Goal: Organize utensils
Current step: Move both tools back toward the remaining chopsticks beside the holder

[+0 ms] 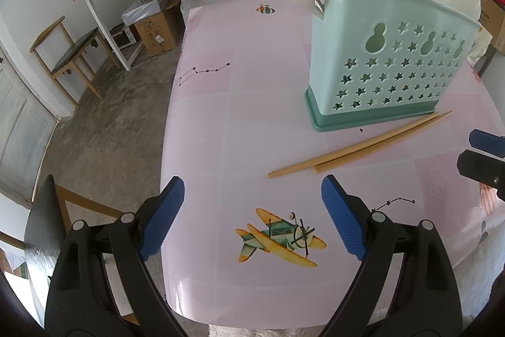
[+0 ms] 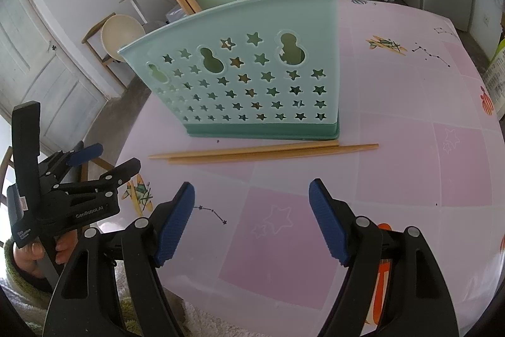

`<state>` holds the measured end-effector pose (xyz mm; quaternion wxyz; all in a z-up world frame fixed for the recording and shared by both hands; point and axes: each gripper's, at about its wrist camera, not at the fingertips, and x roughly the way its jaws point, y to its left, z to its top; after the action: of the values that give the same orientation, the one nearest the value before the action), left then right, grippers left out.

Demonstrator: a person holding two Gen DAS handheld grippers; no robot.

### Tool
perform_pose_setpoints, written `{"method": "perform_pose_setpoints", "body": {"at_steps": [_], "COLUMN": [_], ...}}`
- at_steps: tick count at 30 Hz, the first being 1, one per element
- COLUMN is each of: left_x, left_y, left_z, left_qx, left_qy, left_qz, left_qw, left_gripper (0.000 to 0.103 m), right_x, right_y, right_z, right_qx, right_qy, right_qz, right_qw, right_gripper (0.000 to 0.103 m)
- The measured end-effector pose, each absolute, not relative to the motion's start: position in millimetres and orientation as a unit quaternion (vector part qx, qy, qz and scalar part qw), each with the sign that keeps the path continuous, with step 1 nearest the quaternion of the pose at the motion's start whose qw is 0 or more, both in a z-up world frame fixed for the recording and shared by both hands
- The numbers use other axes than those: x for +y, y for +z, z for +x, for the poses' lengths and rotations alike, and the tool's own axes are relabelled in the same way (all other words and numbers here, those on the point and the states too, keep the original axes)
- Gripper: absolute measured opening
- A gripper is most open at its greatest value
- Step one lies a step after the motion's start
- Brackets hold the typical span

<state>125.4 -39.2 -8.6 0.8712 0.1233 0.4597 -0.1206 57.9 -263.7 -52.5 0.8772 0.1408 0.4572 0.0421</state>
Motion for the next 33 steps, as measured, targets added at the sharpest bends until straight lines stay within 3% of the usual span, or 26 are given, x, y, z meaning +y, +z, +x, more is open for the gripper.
{"method": "perform_pose_setpoints", "body": {"at_steps": [7,16,20,22,28,33], "left_x": [-39.0,-19.6,-23.5,-25.8,-33.7,-43.7], "left_y": [-7.1,-19.1,-35.5,-44.2,-48.4,-48.0], "left_z": [125.0,140.3,163.0,173.3,175.6,156.8], "left_qx": [0.454,0.405,0.441,0.462,0.471,0.495], "left_qy": [-0.128,-0.204,-0.245,-0.258,-0.282,-0.32], "left_qz": [0.119,0.037,0.015,0.002,0.017,0.031], "left_qw": [0.874,0.891,0.863,0.848,0.835,0.808], "left_gripper": [0.085,0.084,0.064,0.046,0.026,0.019], "right_x": [-263.8,-265.2,-271.1,-273.5,-283.6,-288.8], "right_y": [-52.4,-48.2,-48.3,-48.5,-51.6,-56.7], "right_z": [57.7,52.9,49.0,47.2,41.9,42.7], "right_qx": [0.457,0.453,0.452,0.45,0.45,0.452], "right_qy": [0.041,0.029,0.02,0.017,0.013,0.011], "right_qz": [0.141,0.142,0.152,0.159,0.178,0.198], "right_qw": [0.877,0.88,0.879,0.878,0.875,0.87], "right_gripper": [0.073,0.073,0.073,0.073,0.073,0.073]}}
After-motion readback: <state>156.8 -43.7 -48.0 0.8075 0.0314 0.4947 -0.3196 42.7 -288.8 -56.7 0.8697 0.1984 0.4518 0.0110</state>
